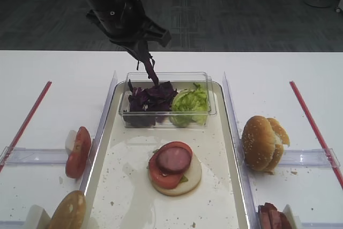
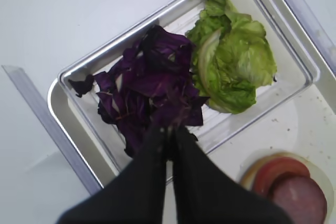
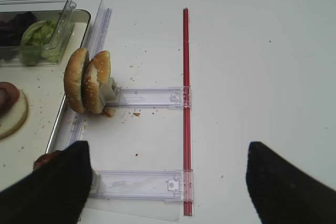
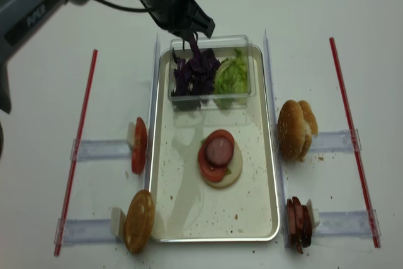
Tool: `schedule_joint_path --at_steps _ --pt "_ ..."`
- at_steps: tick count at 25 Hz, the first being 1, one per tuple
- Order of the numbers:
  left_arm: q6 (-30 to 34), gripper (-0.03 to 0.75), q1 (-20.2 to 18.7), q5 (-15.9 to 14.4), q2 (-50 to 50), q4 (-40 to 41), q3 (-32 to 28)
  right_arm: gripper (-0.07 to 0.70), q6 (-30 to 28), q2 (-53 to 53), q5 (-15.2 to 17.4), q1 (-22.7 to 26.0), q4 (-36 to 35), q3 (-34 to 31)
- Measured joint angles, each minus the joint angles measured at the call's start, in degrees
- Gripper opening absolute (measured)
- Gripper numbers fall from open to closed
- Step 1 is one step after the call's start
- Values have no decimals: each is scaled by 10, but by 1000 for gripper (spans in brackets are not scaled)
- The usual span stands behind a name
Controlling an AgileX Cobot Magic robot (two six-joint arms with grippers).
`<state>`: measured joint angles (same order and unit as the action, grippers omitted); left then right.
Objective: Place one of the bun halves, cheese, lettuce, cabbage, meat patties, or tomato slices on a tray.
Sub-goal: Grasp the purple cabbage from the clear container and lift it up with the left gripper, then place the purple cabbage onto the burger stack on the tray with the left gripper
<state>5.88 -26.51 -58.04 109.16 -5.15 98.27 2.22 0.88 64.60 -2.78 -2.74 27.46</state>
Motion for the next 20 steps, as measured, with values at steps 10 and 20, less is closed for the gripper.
schedule_joint_path --at_steps 10,20 --pt "8 -8 0 -56 -9 -1 0 615 0 0 0 0 0 0" --pt "10 -9 0 -120 -9 2 0 615 -1 0 0 0 0 0"
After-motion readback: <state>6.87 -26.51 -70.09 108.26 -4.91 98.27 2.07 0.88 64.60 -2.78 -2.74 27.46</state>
